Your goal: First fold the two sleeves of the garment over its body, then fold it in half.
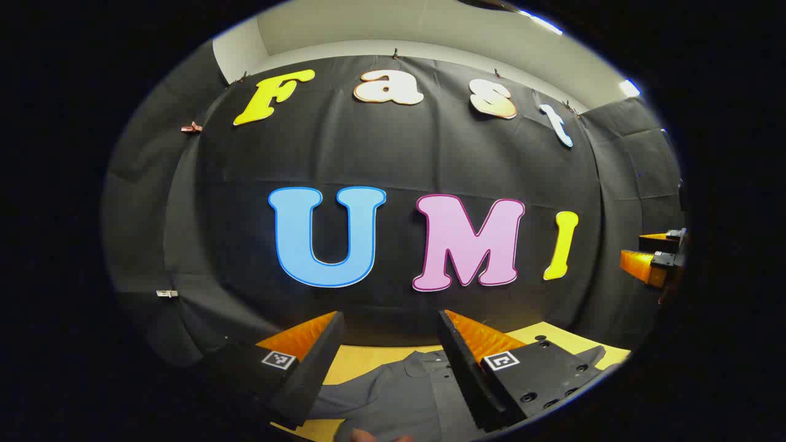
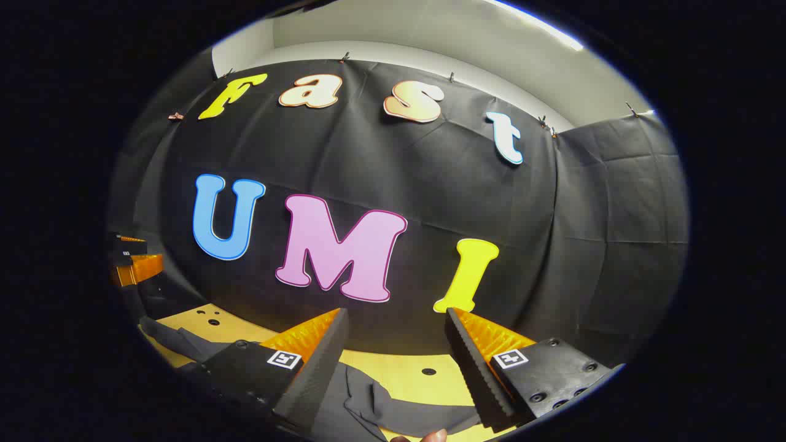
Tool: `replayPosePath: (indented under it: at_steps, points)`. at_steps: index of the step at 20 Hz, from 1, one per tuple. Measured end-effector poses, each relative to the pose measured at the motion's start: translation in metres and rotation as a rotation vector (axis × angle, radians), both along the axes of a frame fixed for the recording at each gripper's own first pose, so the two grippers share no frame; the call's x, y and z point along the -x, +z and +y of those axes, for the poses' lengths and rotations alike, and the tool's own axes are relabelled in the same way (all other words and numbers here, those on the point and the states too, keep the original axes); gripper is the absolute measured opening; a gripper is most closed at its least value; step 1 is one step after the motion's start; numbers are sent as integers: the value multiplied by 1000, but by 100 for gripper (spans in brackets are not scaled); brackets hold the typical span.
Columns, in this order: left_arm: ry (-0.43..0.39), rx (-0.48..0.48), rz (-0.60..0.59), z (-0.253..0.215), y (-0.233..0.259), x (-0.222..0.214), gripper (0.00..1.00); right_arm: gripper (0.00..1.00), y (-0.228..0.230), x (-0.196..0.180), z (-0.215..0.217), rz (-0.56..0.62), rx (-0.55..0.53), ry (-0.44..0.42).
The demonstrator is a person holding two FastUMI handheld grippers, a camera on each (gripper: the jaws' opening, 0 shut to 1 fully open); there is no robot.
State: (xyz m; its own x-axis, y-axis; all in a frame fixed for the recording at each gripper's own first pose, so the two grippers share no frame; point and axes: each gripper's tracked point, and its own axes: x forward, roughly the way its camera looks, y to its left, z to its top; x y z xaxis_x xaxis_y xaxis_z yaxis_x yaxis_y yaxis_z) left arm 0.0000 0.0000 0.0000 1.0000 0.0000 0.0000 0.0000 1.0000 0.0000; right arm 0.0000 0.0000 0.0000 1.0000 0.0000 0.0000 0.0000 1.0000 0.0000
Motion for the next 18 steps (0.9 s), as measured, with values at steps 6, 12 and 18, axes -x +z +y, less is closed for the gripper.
replayPosePath:
  at_steps: [6,12,18]
  points:
    - [-7,7,4,-3,-2,0,95,97,-2,0,4,8,-8,9]
    - [-22,16,5,-17,0,1,95,97,-9,2,-6,28,-19,6]
    - [-24,36,25,-46,-4,-2,95,97,-44,2,-47,97,-5,-18]
